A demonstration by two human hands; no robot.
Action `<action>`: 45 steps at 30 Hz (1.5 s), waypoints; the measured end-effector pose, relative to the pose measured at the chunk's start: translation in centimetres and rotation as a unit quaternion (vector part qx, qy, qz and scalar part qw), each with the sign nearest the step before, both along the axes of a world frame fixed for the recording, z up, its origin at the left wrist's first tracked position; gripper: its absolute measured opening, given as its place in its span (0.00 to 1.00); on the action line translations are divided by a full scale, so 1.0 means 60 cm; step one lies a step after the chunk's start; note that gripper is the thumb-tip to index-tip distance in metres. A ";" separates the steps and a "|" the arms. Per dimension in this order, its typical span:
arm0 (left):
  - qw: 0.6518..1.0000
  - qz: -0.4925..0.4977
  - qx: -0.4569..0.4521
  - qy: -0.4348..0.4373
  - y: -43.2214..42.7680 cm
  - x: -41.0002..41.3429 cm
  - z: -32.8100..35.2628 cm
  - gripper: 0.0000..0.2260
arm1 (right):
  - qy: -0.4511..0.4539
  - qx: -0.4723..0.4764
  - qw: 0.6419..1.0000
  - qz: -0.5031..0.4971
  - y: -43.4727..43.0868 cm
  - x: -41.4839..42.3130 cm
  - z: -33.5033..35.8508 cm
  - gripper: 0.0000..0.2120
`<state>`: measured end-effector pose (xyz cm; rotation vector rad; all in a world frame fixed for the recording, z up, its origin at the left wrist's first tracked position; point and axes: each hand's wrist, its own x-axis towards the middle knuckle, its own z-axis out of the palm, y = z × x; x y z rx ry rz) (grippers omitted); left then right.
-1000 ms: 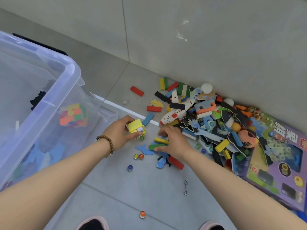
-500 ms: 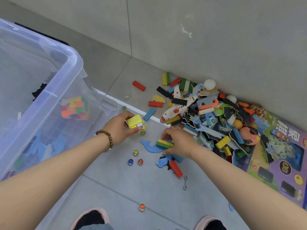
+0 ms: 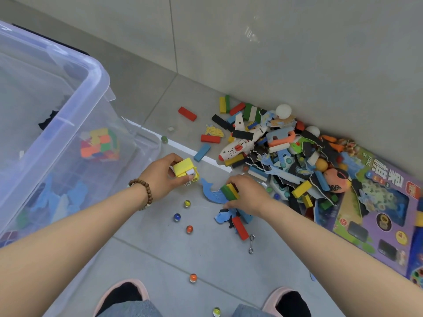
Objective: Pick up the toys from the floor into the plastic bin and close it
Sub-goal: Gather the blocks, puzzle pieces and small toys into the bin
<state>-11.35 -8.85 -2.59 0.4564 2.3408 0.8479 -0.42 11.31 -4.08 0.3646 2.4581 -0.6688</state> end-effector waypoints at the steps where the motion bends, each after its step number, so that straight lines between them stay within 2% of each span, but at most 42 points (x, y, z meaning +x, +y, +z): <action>1: 1.000 0.000 0.002 -0.001 0.000 0.000 0.000 0.19 | -0.008 0.012 1.000 0.012 0.003 -0.002 0.003 0.19; 4: 1.000 0.000 -0.001 -0.002 0.002 -0.003 0.004 0.20 | -0.024 0.021 0.999 0.015 0.012 -0.007 0.006 0.18; 7: 1.000 -0.001 0.000 -0.005 0.006 -0.002 0.007 0.20 | -0.024 -0.002 0.999 -0.024 0.025 -0.011 0.000 0.29; 10: 1.000 -0.001 0.010 -0.013 0.012 0.000 0.007 0.19 | -0.023 -0.047 0.995 -0.086 0.039 -0.013 0.002 0.33; 13: 1.000 -0.008 0.008 -0.028 0.019 0.003 0.009 0.19 | -0.013 -0.129 0.979 -0.160 0.047 -0.015 0.012 0.24; 15: 0.999 -0.032 -0.003 -0.038 0.023 0.001 0.015 0.19 | 0.007 -0.138 0.977 -0.165 0.054 -0.018 0.025 0.16; 22: 0.996 -0.080 -0.034 -0.024 0.019 -0.020 0.124 0.18 | 0.055 -0.177 0.956 -0.228 0.075 -0.026 0.171 0.13; 25: 0.997 -0.068 0.009 -0.034 0.004 -0.020 0.212 0.19 | 0.086 -0.194 0.952 -0.222 0.056 -0.027 0.268 0.11; 30: 0.994 -0.029 0.092 -0.049 -0.067 -0.008 0.379 0.12 | 0.132 -0.224 0.950 -0.176 -0.043 -0.049 0.435 0.11; 33: 0.994 -0.012 0.101 -0.051 -0.159 -0.010 0.448 0.08 | 0.142 -0.246 0.949 -0.139 -0.132 -0.075 0.496 0.11; 35: 0.994 0.016 0.095 -0.055 -0.233 -0.015 0.474 0.09 | 0.144 -0.258 0.949 -0.110 -0.199 -0.099 0.516 0.10; 39: 0.993 0.080 0.054 -0.064 -0.373 -0.018 0.472 0.14 | 0.140 -0.238 0.959 -0.061 -0.344 -0.151 0.495 0.13; 41: 0.990 0.110 0.038 -0.082 -0.427 -0.014 0.445 0.16 | 0.136 -0.227 0.964 -0.040 -0.408 -0.170 0.463 0.12; 43: 0.980 0.160 0.051 -0.103 -0.464 -0.010 0.414 0.19 | 0.132 -0.229 0.964 -0.032 -0.452 -0.182 0.434 0.12; 45: 0.961 0.233 0.083 -0.126 -0.490 -0.010 0.389 0.24 | 0.108 -0.248 0.962 -0.044 -0.476 -0.188 0.417 0.22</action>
